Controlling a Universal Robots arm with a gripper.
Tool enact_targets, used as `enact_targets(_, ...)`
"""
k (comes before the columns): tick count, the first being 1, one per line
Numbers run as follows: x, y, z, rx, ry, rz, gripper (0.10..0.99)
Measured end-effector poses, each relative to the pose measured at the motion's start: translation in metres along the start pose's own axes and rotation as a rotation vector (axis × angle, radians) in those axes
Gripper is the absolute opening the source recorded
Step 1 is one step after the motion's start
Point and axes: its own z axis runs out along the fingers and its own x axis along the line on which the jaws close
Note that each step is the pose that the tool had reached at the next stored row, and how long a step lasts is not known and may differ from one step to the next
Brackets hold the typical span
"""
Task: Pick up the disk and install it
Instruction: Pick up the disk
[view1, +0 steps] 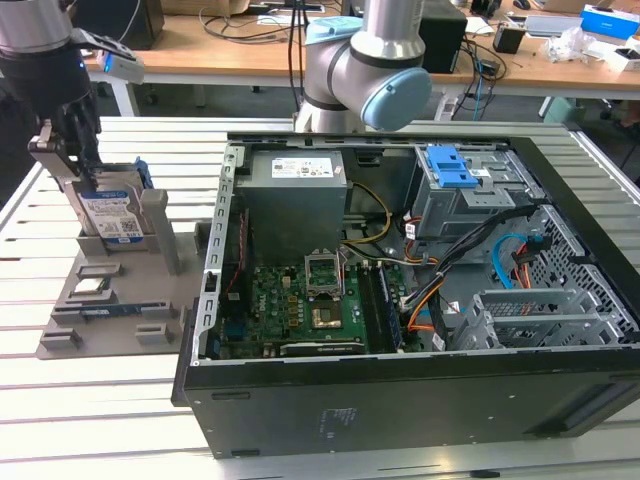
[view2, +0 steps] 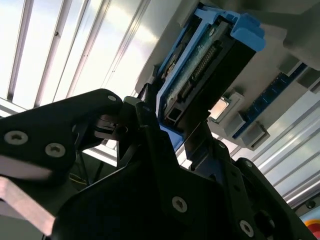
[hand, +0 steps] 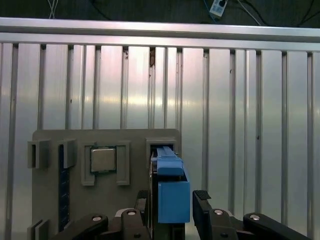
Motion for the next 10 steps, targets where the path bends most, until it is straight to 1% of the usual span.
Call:
enact_targets(3,0.0002,-0.0004,0.0108,0.0,0.0003,-0.001,0.482)
enact_targets(5,0.0002,-0.0005,0.011,0.0,0.001,-0.001,0.482)
enact_targets(6,0.0002,-0.0005,0.011,0.0,0.0011,-0.001,0.369)
enact_targets(10,0.0002,-0.0005,0.011,0.0,0.0016,-0.001,0.369)
